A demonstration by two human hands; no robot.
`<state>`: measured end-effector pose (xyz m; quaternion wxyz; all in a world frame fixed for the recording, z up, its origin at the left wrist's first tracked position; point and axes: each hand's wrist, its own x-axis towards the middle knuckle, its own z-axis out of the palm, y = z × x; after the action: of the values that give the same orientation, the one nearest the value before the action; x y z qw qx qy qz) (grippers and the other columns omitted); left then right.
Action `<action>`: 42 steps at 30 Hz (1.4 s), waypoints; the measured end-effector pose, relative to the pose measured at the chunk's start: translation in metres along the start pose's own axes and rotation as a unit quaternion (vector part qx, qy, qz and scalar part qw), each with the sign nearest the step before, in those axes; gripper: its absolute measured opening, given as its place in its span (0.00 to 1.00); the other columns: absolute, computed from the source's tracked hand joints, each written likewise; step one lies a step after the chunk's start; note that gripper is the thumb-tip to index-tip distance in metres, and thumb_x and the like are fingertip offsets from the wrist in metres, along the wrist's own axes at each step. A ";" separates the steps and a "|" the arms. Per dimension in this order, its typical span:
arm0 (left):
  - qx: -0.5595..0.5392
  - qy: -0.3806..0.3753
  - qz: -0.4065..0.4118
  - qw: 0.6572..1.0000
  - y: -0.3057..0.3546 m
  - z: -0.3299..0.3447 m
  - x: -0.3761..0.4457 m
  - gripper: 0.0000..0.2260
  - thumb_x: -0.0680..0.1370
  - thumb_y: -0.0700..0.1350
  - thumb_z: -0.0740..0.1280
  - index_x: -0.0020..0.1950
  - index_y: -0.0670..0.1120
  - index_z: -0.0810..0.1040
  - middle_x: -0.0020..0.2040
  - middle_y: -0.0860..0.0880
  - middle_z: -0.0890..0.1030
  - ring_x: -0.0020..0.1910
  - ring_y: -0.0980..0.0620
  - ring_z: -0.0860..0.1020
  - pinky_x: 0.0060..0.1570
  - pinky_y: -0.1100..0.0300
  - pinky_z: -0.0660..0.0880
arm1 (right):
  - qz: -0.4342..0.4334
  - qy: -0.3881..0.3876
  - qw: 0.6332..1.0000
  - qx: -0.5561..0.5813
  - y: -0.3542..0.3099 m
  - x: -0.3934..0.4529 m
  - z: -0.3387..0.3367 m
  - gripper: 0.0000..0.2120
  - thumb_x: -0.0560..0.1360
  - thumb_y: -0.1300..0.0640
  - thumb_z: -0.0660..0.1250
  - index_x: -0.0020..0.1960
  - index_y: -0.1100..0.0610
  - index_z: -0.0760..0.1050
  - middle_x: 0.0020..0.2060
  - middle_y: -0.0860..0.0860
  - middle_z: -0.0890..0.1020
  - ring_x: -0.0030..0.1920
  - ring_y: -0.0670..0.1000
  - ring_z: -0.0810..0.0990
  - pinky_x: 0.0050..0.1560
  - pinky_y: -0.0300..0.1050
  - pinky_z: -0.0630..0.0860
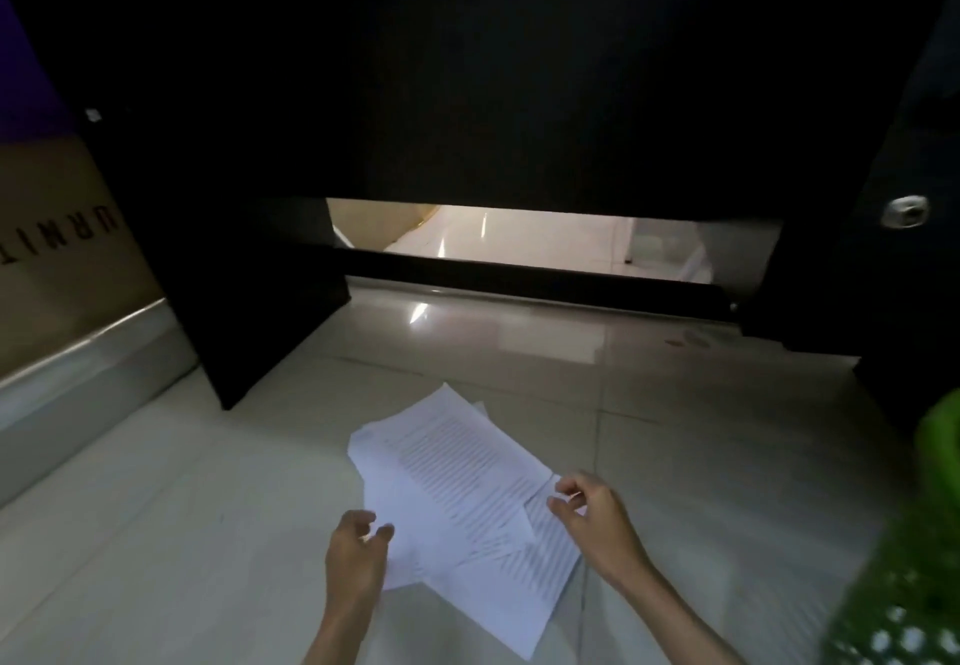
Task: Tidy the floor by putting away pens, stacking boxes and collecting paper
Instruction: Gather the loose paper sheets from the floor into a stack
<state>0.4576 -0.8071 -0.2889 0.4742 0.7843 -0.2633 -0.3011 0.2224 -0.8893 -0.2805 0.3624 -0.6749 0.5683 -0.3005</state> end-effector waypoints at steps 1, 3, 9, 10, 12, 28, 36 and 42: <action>0.025 -0.004 -0.002 1.000 -0.009 0.000 0.006 0.10 0.73 0.34 0.67 0.54 0.36 0.75 0.55 0.35 0.77 0.57 0.39 0.75 0.53 0.54 0.68 | 0.003 -0.006 1.000 -0.017 0.006 0.011 0.007 0.05 0.72 0.60 0.69 0.48 0.56 0.75 0.46 0.53 0.78 0.46 0.51 0.76 0.47 0.40 0.70; 0.088 -0.022 0.015 0.996 -0.026 0.000 0.018 0.15 0.73 0.35 0.67 0.60 0.36 0.73 0.60 0.35 0.76 0.59 0.39 0.74 0.59 0.51 0.69 | -0.002 -0.012 0.999 -0.045 0.014 0.033 0.023 0.09 0.72 0.59 0.69 0.51 0.59 0.75 0.48 0.53 0.75 0.52 0.53 0.74 0.50 0.39 0.67; 0.287 -0.081 0.091 0.950 -0.062 0.013 0.024 0.24 0.78 0.50 0.61 0.73 0.48 0.60 0.74 0.49 0.62 0.74 0.51 0.60 0.69 0.55 0.57 | 0.014 -0.044 0.987 -0.153 0.024 0.078 0.057 0.21 0.73 0.54 0.67 0.62 0.62 0.70 0.60 0.58 0.74 0.62 0.58 0.71 0.56 0.45 0.69; 0.293 -0.081 0.101 0.947 -0.065 0.014 0.024 0.24 0.78 0.50 0.60 0.73 0.48 0.59 0.75 0.50 0.60 0.74 0.52 0.58 0.70 0.55 0.56 | 0.023 -0.055 0.985 -0.164 0.025 0.082 0.061 0.24 0.73 0.53 0.67 0.66 0.60 0.67 0.63 0.58 0.72 0.64 0.58 0.69 0.61 0.47 0.68; 0.287 -0.073 0.115 0.948 -0.070 0.013 0.024 0.24 0.79 0.50 0.60 0.73 0.48 0.60 0.75 0.51 0.60 0.74 0.53 0.58 0.70 0.56 0.54 | 0.049 -0.079 0.978 -0.186 0.026 0.086 0.067 0.30 0.74 0.51 0.65 0.71 0.59 0.59 0.69 0.57 0.66 0.69 0.58 0.62 0.67 0.50 0.62; 0.065 -0.047 0.071 0.994 -0.068 0.010 0.022 0.20 0.75 0.38 0.67 0.67 0.41 0.69 0.67 0.44 0.71 0.67 0.46 0.69 0.68 0.56 0.62 | 0.089 -0.027 0.990 -0.105 0.020 0.086 0.080 0.07 0.74 0.60 0.62 0.38 0.59 0.67 0.41 0.58 0.76 0.43 0.56 0.77 0.40 0.45 0.71; -0.082 -0.058 -0.031 0.995 -0.059 0.001 0.020 0.11 0.74 0.35 0.66 0.55 0.44 0.74 0.55 0.42 0.77 0.52 0.45 0.76 0.53 0.56 0.71 | 0.110 -0.065 0.991 -0.045 0.018 0.070 0.073 0.09 0.69 0.66 0.61 0.46 0.64 0.79 0.44 0.59 0.83 0.45 0.59 0.82 0.48 0.55 0.79; -0.112 -0.022 -0.074 0.991 -0.063 -0.014 0.018 0.12 0.75 0.37 0.66 0.58 0.42 0.71 0.58 0.37 0.76 0.50 0.44 0.74 0.57 0.50 0.71 | 0.072 -0.043 0.995 0.053 -0.004 0.047 0.045 0.09 0.72 0.70 0.64 0.50 0.65 0.79 0.42 0.56 0.81 0.40 0.54 0.80 0.39 0.43 0.77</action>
<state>0.4881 -0.7852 -0.3443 0.5296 0.7366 -0.1797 -0.3803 0.2698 -0.9289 -0.3028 0.4425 -0.6244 0.5826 -0.2736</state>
